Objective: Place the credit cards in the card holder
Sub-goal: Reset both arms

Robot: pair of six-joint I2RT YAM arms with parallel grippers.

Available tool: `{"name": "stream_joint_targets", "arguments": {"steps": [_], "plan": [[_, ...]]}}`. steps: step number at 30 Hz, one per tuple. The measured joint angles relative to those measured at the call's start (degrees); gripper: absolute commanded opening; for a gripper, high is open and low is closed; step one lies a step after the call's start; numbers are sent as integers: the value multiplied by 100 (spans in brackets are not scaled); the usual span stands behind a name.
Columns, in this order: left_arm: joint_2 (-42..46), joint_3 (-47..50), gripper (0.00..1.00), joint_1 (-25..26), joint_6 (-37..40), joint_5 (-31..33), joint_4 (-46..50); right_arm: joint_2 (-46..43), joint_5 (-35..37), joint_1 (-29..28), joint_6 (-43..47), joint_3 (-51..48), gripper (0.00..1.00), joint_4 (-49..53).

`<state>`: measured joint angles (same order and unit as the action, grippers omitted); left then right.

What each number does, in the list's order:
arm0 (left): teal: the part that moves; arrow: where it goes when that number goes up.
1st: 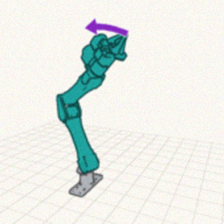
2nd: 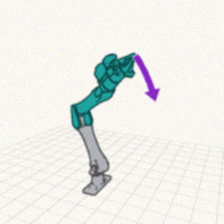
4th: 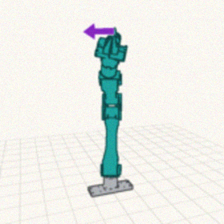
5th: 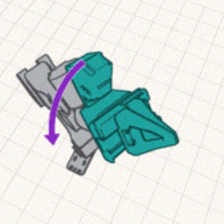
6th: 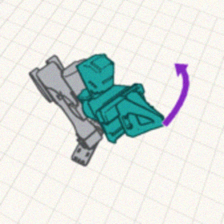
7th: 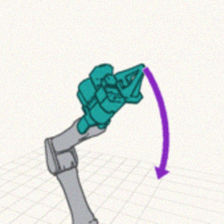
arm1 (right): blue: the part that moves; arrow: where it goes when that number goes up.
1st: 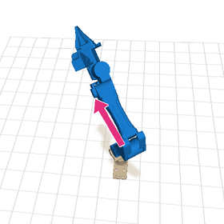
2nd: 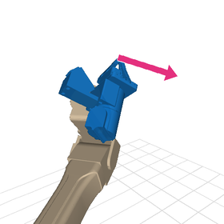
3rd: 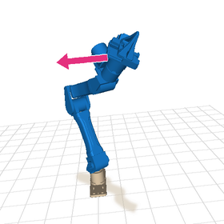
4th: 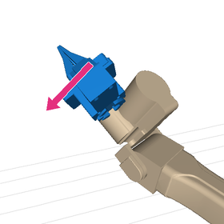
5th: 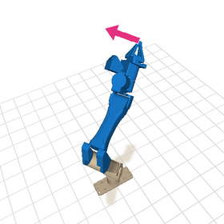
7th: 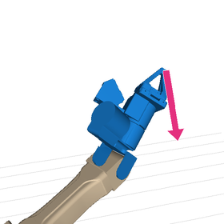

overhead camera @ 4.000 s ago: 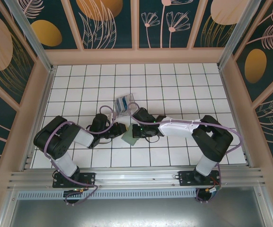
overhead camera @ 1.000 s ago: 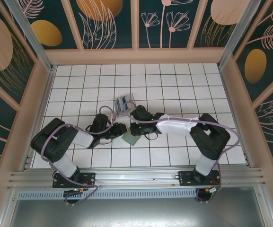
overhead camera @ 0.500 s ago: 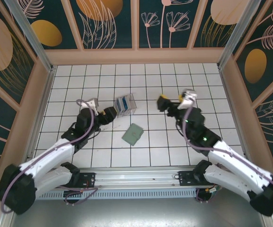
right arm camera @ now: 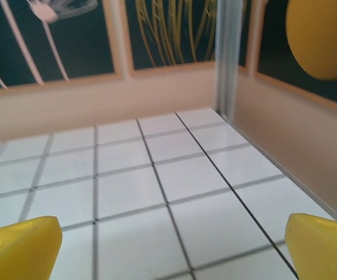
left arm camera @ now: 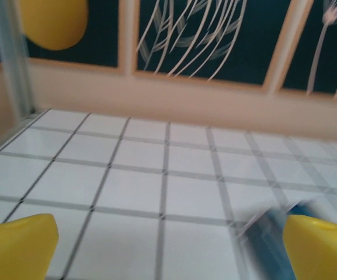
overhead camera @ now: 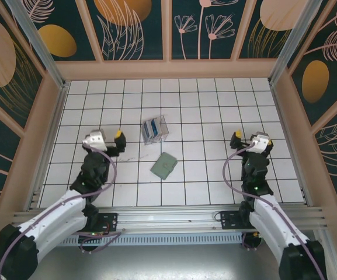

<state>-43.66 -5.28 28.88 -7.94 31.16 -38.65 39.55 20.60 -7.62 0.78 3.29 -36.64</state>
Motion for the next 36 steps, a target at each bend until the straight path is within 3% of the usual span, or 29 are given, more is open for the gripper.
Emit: {"name": "stream_joint_targets", "arguments": {"steps": [6,12,18,25,36], "plan": [[-1084,170,99,-1300,553,-297,-1292,1611,-745,662,2,-286,99,-1368],[-2885,74,99,-1818,645,-837,-2658,3143,-1311,800,-22,-55,99,-2524],[-3934,-76,99,-2468,673,-1593,-3724,4653,-1598,1106,-306,424,99,-3679],[-4374,-741,99,-2691,485,-1875,-3558,4839,-1615,1014,-313,669,99,-3644],[-4374,-787,99,-2719,422,-1878,-3469,4839,-1414,815,-299,804,99,-3600]]}}
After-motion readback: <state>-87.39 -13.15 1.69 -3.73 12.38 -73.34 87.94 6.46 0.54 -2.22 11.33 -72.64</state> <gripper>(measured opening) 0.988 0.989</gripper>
